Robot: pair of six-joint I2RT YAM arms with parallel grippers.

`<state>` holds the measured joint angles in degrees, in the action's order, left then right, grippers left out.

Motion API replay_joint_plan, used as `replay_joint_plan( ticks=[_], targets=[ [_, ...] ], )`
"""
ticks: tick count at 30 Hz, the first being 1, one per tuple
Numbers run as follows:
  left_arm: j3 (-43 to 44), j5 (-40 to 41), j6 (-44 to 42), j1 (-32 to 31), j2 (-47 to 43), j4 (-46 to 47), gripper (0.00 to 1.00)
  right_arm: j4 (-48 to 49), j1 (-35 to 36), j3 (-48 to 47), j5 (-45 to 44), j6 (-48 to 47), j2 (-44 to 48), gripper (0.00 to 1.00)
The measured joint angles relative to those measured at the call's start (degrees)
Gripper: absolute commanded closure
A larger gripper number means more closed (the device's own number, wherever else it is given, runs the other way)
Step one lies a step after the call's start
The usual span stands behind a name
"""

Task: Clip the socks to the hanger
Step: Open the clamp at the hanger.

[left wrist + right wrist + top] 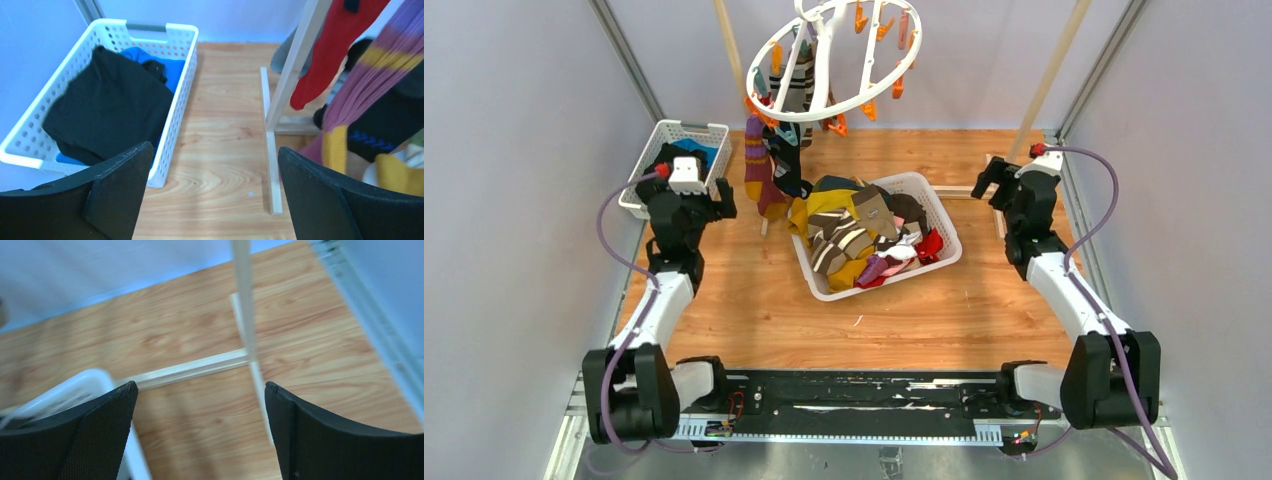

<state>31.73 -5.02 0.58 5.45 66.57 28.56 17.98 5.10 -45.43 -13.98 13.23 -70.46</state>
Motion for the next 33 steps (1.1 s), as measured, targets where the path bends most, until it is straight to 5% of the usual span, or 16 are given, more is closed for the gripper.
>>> replay_joint_plan(
  ticks=[5,10,14,21,33],
  targets=[
    [8.59,-4.87,0.72,1.22,-6.23,-15.26,0.00,-0.15,-0.31,1.22,15.41,6.19,0.81,0.05],
    [14.40,-9.97,2.91,1.22,-10.27,-27.43,0.00,-2.62,11.69,-2.75,21.62,1.64,1.68,0.18],
    [17.55,-12.59,4.42,1.25,-12.35,-34.42,0.00,-1.68,16.76,-6.23,30.27,0.59,2.01,0.19],
    [23.56,-14.80,5.70,1.25,-12.55,-44.74,0.00,0.04,31.61,-6.62,31.56,-3.82,2.16,0.23],
    [26.45,-20.83,6.93,1.25,-12.76,-52.41,0.00,7.52,37.13,-9.46,31.69,-3.23,-4.76,0.34]
  ],
)
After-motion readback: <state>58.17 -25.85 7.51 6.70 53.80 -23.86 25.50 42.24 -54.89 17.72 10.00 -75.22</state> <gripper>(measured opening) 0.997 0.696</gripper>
